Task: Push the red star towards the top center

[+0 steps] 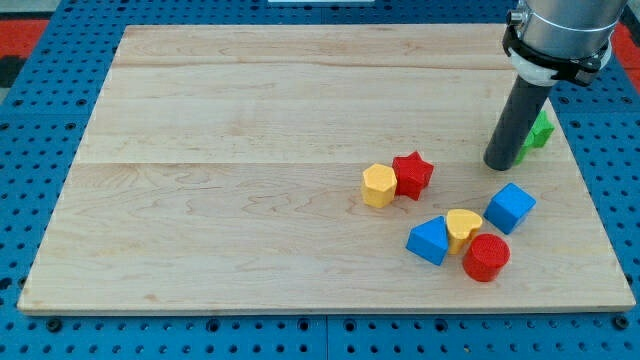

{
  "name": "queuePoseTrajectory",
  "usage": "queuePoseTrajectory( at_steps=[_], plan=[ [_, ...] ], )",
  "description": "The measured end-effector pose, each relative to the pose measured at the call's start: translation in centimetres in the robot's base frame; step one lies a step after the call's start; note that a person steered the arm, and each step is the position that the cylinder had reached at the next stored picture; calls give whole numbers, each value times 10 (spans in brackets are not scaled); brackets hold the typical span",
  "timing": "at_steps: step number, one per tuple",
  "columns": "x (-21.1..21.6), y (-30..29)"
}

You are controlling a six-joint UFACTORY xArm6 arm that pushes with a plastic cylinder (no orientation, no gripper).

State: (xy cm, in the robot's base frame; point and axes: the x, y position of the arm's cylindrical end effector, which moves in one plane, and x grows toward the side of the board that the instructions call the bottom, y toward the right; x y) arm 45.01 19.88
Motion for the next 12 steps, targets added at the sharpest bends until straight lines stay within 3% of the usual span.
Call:
queuePoseTrajectory(
  at_steps=[3,6,7,9,12],
  plan=[
    [23,0],
    [46,89],
    [84,92],
    [93,104],
    [98,27]
  ],
)
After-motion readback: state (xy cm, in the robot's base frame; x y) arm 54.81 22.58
